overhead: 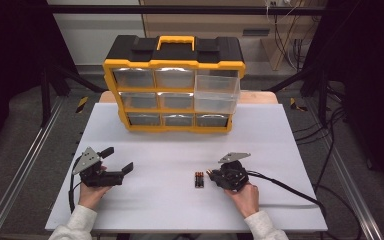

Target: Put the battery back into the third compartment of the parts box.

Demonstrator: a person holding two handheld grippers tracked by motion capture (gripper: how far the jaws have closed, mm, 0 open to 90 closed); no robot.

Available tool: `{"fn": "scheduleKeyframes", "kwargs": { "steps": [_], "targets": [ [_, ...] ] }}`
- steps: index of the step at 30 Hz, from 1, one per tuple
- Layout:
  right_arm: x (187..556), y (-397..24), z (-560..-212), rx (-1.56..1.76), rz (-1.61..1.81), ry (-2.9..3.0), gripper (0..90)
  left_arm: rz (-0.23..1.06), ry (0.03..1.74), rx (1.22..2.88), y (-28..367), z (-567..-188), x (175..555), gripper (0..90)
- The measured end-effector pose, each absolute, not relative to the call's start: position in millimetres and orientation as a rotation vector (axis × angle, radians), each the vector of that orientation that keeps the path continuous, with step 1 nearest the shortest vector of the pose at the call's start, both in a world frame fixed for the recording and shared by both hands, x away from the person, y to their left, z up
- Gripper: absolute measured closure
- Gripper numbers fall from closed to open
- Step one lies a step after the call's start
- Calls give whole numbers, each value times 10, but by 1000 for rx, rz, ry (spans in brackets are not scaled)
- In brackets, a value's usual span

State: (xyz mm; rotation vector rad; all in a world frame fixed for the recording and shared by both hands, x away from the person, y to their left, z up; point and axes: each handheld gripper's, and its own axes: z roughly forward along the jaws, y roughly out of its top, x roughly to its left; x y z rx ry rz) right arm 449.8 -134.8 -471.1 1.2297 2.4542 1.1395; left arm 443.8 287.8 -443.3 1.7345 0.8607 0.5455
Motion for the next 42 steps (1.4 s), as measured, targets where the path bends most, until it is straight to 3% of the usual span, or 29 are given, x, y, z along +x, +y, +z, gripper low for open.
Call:
{"fn": "scheduleKeyframes", "kwargs": {
  "steps": [21, 42],
  "targets": [
    [4433, -1680, -4197, 1140, 1328, 2314, 772, 544, 859, 1740, 2869, -4439, 4441, 16],
    [4288, -1687, -3528, 962, 1418, 2251, 773, 547, 859, 1741, 2865, -4441, 4441, 16]
  ]
}}
